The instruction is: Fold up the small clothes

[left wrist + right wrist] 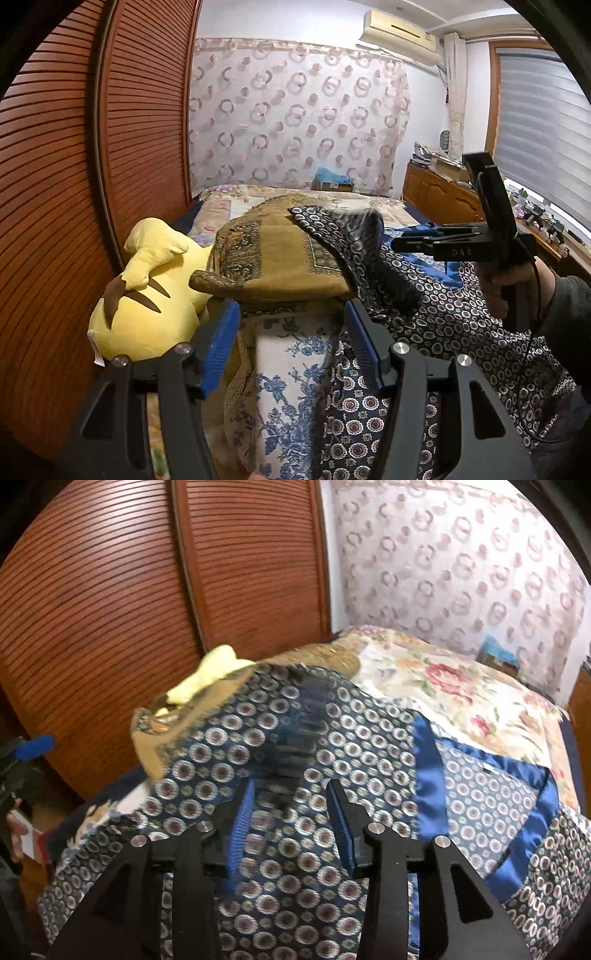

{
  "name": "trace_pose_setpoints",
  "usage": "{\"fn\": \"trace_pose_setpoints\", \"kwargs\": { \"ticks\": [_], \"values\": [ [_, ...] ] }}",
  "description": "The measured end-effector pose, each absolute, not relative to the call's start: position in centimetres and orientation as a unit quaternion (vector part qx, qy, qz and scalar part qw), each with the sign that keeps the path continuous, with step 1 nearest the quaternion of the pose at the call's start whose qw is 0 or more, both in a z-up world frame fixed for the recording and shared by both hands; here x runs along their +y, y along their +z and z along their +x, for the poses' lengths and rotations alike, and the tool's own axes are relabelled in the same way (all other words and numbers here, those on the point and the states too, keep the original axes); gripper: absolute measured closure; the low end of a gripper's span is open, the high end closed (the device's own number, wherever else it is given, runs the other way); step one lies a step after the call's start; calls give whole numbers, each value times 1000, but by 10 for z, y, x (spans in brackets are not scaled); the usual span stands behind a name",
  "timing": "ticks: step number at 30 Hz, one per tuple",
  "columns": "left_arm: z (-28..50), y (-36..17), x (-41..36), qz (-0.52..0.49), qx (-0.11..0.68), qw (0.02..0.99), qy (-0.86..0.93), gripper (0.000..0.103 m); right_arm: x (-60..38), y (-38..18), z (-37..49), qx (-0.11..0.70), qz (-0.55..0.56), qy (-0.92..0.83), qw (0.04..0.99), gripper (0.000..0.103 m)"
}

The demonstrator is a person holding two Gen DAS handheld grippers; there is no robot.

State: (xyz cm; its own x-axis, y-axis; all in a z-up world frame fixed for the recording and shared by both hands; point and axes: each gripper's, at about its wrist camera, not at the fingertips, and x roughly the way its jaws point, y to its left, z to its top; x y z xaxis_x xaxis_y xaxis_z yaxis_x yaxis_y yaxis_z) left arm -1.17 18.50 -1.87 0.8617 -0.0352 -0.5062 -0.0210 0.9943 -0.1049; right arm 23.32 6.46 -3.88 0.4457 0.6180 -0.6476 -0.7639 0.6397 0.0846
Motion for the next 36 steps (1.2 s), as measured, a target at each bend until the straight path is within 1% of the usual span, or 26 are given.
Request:
{"fn": "trace_pose_setpoints", "kwargs": {
  "ticks": [3, 6, 12, 20, 22, 24, 36],
  "values": [
    [-11, -19, 182, -56, 265, 963, -6, 44, 74, -40, 226, 323, -114, 418, 841, 60],
    [-9, -21, 179, -57, 266, 962, -9, 44, 79, -45, 227, 333, -120, 416, 838, 60],
    [-3, -24, 165, -55, 270, 961, -23, 44, 49, -45, 224, 336, -113, 396, 847, 60],
    [22, -32, 132, -56, 287, 955, -51, 44, -36, -32, 202, 315, -121, 351, 874, 58],
    [31, -36, 122, -49, 299, 951, -56, 44, -59, -32, 195, 312, -123, 338, 879, 45],
    [40, -43, 111, -43, 314, 947, -60, 44, -82, -33, 191, 311, -123, 323, 885, 43],
    [75, -60, 66, -14, 361, 929, -82, 44, -215, -47, 185, 326, -92, 221, 914, 42]
  ]
}}
